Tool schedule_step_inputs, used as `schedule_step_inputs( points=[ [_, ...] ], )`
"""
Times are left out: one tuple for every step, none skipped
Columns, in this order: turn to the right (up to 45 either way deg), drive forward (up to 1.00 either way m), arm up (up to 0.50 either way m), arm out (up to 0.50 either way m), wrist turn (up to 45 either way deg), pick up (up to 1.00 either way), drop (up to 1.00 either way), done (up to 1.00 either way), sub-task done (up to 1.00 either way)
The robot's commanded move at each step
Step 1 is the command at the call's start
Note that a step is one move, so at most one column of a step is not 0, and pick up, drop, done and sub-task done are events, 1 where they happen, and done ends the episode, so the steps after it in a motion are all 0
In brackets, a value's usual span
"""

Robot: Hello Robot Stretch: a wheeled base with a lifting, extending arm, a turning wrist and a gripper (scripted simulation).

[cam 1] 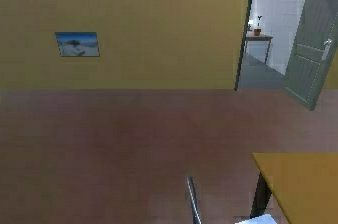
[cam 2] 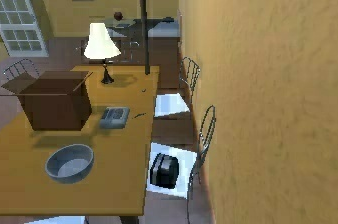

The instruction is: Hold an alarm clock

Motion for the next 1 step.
schedule_step_inputs(
  points=[
    [0.0, 0.0, 0.48, 0.0, 0.0, 0.0, 0.0, 0.0, 0.0]
  ],
)
